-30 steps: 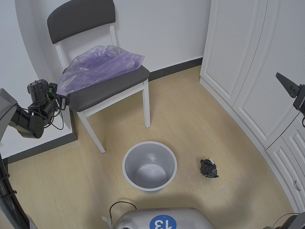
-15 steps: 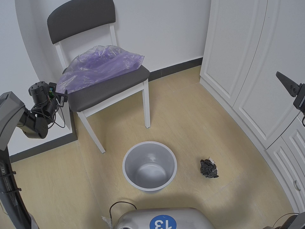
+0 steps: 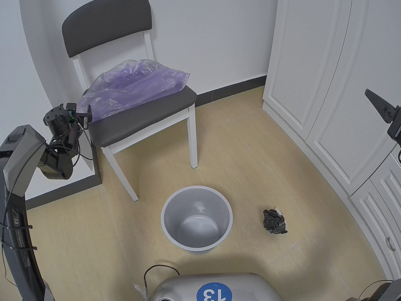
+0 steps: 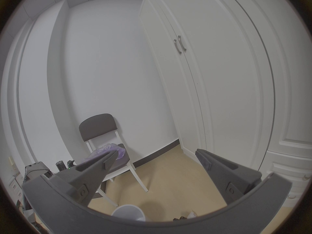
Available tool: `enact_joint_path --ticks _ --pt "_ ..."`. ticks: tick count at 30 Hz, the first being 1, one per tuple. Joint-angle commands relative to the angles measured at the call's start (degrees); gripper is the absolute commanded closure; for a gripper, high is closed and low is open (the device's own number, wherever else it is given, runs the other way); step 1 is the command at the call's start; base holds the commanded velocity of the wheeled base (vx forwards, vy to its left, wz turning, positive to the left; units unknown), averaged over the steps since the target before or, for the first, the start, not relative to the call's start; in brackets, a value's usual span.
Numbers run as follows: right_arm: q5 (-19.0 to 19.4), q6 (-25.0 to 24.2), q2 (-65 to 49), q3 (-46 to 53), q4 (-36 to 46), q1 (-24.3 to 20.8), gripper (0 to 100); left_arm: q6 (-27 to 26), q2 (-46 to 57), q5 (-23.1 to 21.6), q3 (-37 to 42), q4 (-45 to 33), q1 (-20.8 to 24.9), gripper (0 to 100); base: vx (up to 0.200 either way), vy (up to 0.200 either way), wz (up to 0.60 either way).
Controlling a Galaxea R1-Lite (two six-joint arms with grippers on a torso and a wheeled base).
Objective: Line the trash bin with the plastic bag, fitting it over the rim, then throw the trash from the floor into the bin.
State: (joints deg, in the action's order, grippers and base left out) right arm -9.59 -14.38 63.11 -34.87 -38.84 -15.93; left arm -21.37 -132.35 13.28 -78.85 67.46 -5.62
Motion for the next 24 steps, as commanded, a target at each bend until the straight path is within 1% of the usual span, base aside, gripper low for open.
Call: enact_joint_path --ticks 1,6,7,8,10,12,13,14,18,24 --pt "0.0 0.0 -0.1 0.1 -0.1 -0.1 0 0.2 -0.8 0.0 -0.7 -0.1 -0.3 0 0.000 0.000 0.00" --pt "0.0 -0.1 -0.1 0.1 -0.1 -0.1 0 0.2 -0.7 0.2 -0.1 -0.2 -0.4 0 0.000 0.000 0.00" --pt "0.1 -0.1 -0.2 0.3 -0.1 -0.1 0 -0.5 -0.4 0.3 1.6 -0.1 -0.7 0 0.000 0.000 0.00" --pt "0.1 0.0 -0.2 0.6 -0.1 -0.1 0 -2.3 1.2 -0.1 5.5 -0.1 -2.2 0 0.000 0.000 0.00" --pt "0.1 0.0 -0.2 0.6 0.0 -0.1 0 -5.2 4.0 -0.7 10.0 -0.8 -3.4 0 0.000 0.000 0.00" --pt "0.1 0.0 -0.1 0.6 0.0 -0.1 0 -6.2 5.4 -1.1 13.0 -0.8 -4.8 0 0.000 0.000 0.00" --pt "0.1 0.0 -0.1 0.6 0.0 -0.1 0 -6.2 5.4 -1.1 13.0 -0.8 -4.8 0 0.000 0.000 0.00" --pt "0.1 0.0 -0.1 0.6 0.0 -0.1 0 -6.6 5.8 -1.8 14.2 -0.9 -6.5 0 0.000 0.000 0.00" --pt "0.1 0.0 -0.3 0.7 0.0 -0.1 0 -6.7 4.7 -2.4 12.4 -1.3 -8.2 0 0.000 0.000 0.00" --pt "0.1 0.0 -0.2 0.8 0.0 -0.1 0 -6.1 4.3 -4.0 12.2 -1.5 -8.8 0 0.000 0.000 0.00"
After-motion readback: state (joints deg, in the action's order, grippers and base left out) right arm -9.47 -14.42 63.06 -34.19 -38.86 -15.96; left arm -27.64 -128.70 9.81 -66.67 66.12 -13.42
